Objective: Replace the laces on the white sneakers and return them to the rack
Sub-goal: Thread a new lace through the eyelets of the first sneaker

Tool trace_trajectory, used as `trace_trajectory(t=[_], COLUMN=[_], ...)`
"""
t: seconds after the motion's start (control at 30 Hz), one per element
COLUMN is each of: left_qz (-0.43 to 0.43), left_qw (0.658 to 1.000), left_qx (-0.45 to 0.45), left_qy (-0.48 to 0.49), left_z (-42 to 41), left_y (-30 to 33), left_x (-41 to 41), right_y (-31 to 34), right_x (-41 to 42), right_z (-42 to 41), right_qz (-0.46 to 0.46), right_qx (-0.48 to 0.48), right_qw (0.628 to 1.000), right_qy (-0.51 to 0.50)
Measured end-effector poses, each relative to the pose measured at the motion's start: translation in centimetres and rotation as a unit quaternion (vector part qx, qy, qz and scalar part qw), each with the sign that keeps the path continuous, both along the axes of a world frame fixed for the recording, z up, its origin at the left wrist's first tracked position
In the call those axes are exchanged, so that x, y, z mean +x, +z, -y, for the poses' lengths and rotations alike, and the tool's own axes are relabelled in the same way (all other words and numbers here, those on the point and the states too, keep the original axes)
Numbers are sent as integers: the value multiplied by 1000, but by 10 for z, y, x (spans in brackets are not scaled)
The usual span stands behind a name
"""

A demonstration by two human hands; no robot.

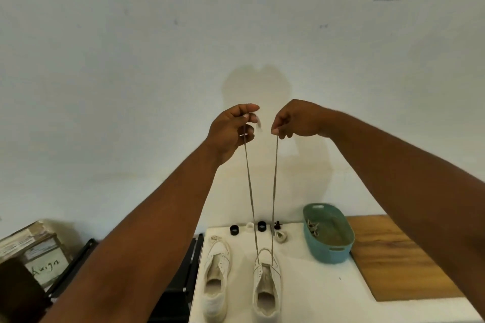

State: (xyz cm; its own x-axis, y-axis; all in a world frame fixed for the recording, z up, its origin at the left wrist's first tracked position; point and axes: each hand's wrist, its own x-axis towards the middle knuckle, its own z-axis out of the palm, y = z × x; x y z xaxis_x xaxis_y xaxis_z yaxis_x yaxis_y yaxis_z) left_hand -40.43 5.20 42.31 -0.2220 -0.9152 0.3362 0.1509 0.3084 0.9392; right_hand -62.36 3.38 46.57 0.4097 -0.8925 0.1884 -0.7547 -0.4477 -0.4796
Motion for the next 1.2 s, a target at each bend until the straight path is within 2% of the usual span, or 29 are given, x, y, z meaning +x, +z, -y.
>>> trace_trajectory(t=[0.13,0.27,0.5,0.63,0.7,0.77,0.83,0.9,1.0,1.2], left_qz=[62,98,109,215,302,380,442,500,566,551], left_qw=[993,982,979,956,931,904,877,848,806,815], left_qx=[-90,-118,-74,-15,24,56,85,122,158,177], left_qy=[49,106,154,197,201,188,165,130,68,22], left_z=[2,8,26,36,42,43,42,39,38,50], left_y=[10,8,-25,-93,-141,-191,-237,-282,-341,-414], left_x=[-8,-14,-6,7,11,13,10,5,-5,-19], right_y=[-11,-27,-81,-144,-190,-240,-288,-335,-397,-473], right_x=[3,6,19,18,16,14,10,6,3,6], right_z=[7,9,15,20,21,21,23,23,23,31], right_qz=[162,344,469,523,490,406,251,88,-45,-101], right_qx=[-43,22,91,183,213,219,194,203,240,197], right_qw=[985,937,876,829,836,874,935,966,962,968], right_qy=[-40,-56,-65,-76,-124,-156,-160,-135,-119,-118])
